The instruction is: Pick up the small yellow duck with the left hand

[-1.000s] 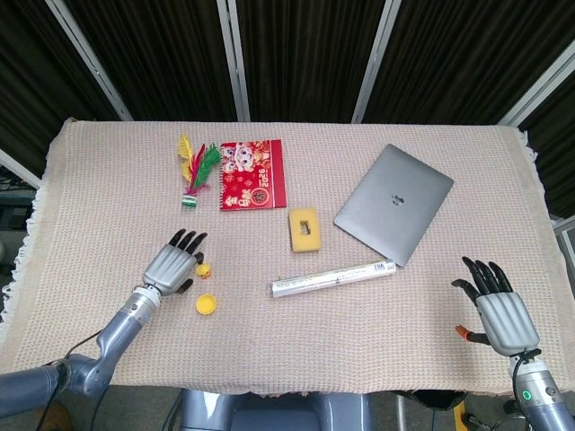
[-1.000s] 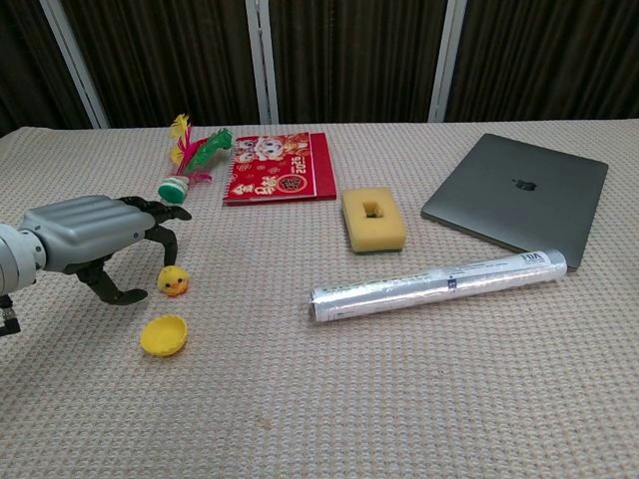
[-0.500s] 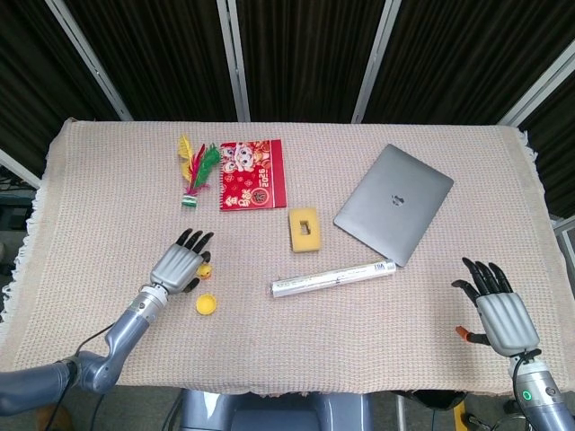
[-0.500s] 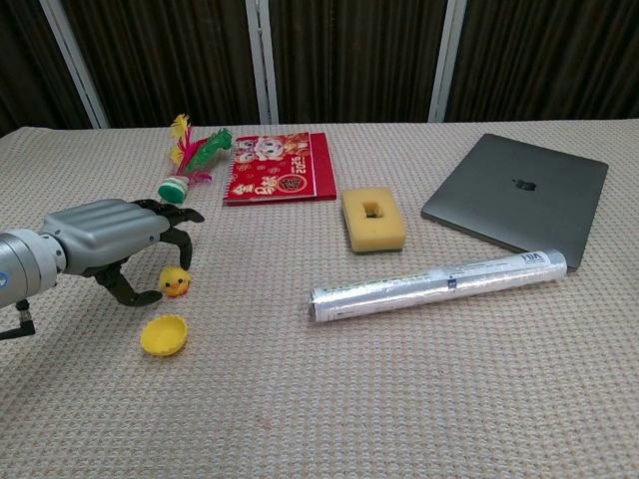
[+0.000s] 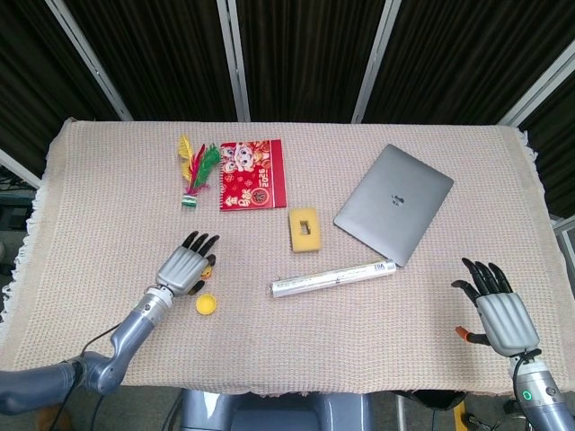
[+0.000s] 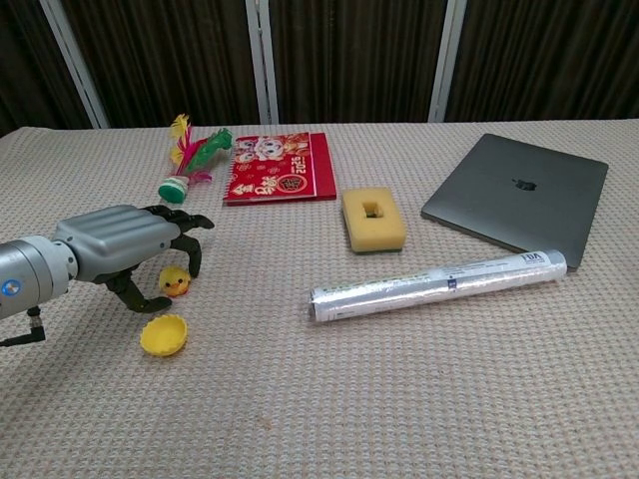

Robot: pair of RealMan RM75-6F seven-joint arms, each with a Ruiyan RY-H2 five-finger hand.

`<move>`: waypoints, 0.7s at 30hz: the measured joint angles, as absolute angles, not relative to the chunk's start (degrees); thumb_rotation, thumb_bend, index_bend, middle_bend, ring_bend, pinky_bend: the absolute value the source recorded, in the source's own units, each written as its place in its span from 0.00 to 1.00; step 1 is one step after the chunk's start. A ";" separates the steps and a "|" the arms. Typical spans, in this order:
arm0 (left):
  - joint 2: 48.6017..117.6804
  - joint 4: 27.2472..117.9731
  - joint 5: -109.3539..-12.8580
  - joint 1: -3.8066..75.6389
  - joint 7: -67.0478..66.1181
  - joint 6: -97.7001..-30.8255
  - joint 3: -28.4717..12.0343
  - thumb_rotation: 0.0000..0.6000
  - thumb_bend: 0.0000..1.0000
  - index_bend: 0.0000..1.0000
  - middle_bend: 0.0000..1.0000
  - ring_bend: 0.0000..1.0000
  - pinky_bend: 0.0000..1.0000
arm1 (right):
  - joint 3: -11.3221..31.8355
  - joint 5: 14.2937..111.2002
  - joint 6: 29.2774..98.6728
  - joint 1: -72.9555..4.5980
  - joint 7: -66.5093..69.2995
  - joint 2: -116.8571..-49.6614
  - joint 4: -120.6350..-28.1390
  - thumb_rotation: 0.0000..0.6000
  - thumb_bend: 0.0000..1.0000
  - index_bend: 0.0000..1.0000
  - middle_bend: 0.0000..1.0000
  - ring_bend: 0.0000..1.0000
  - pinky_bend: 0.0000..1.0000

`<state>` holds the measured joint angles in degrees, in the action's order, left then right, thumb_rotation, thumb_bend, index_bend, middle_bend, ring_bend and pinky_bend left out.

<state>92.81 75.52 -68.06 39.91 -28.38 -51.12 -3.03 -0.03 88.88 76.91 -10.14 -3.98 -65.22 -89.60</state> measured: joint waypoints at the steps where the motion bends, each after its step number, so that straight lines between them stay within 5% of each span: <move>1: 92.81 75.49 -68.07 39.94 -28.59 -51.21 -3.02 1.00 0.37 0.38 0.00 0.00 0.05 | -0.02 88.86 76.89 -10.14 -3.97 -65.21 -89.61 1.00 0.00 0.28 0.01 0.00 0.00; 21: 91.25 77.23 -67.32 39.58 -29.86 -52.69 -3.12 1.00 0.37 0.42 0.00 0.00 0.05 | -0.01 88.71 76.82 -10.11 -4.22 -65.21 -89.75 1.00 0.00 0.29 0.01 0.00 0.00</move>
